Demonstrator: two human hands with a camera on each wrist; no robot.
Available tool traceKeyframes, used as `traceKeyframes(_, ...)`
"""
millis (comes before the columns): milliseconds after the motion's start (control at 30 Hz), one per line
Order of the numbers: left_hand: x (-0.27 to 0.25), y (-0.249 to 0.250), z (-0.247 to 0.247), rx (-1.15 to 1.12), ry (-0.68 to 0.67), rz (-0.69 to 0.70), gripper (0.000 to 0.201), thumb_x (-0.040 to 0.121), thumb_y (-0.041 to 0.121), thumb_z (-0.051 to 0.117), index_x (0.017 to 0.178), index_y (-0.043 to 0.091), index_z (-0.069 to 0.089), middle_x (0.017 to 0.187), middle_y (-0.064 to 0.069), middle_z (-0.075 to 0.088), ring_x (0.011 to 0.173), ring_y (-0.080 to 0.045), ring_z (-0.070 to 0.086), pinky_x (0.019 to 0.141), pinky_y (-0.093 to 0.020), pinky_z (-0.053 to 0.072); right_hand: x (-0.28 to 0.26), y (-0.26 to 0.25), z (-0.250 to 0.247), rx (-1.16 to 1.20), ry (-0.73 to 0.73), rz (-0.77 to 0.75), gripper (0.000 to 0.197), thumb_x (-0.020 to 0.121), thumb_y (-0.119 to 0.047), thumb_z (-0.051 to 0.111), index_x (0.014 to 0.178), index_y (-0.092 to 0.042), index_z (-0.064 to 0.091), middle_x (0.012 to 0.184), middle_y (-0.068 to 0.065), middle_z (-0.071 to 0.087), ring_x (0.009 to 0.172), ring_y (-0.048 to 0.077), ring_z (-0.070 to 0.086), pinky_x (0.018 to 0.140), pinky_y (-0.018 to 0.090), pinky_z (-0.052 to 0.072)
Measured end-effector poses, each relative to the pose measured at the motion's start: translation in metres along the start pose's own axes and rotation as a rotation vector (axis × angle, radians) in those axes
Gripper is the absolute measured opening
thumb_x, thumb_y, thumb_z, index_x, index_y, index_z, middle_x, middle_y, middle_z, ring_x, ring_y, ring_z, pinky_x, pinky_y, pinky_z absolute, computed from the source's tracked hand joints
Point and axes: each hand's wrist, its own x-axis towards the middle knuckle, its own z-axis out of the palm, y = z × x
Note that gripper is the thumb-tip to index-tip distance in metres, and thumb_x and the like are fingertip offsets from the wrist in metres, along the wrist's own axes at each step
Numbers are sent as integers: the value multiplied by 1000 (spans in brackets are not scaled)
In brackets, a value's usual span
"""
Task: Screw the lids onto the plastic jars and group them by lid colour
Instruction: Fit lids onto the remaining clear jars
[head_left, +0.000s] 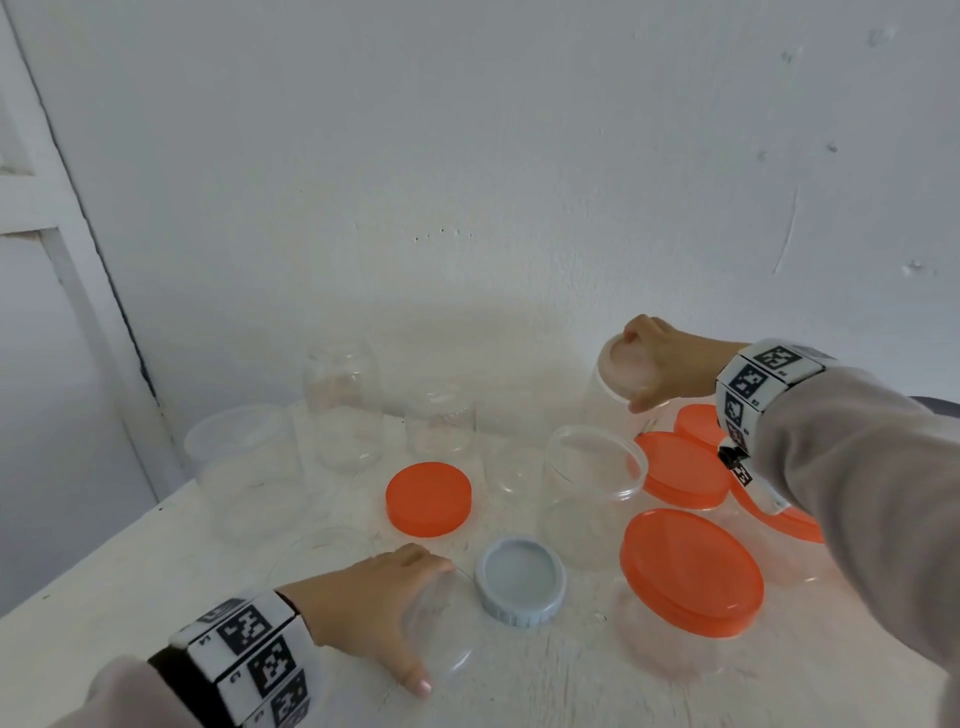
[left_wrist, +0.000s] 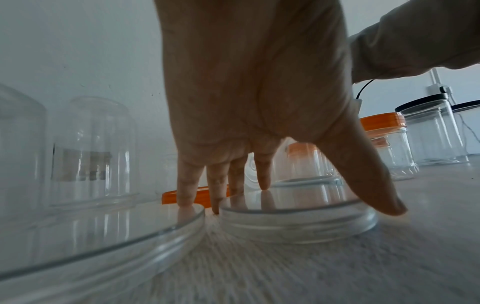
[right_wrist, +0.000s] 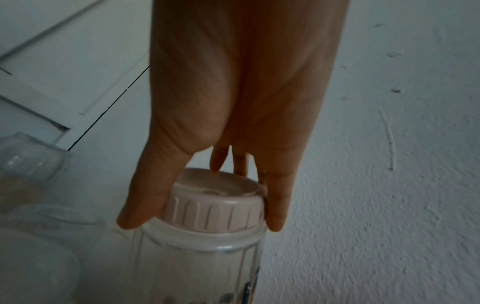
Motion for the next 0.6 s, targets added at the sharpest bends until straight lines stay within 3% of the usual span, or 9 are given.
traceKeyframes(167, -2, -1, 0, -9, 13, 15, 105, 70, 55, 77, 150, 29, 14, 149, 12, 21, 135, -9, 26, 114, -32, 26, 8, -8, 1, -102, -89, 17, 87, 75, -33, 80, 142, -19, 25, 140, 2, 30, 113, 28, 51, 95, 45, 48)
traceKeyframes(400, -3, -5, -2, -71, 30, 33, 103, 70, 57, 76, 149, 31, 16, 148, 17, 21, 132, -2, 26, 111, -25, 26, 14, -13, 2, -152, -140, 51, 84, 80, -34, 75, 145, -20, 24, 147, 2, 28, 117, 27, 49, 97, 43, 46)
traceKeyframes(600, -5, -9, -11, -143, 75, 80, 104, 70, 59, 75, 151, 34, 15, 151, 22, 15, 136, 2, 20, 112, -21, 22, 13, -20, -2, -225, -159, 88, 71, 93, -30, 59, 151, -18, 20, 151, 5, 28, 129, 26, 43, 105, 39, 39)
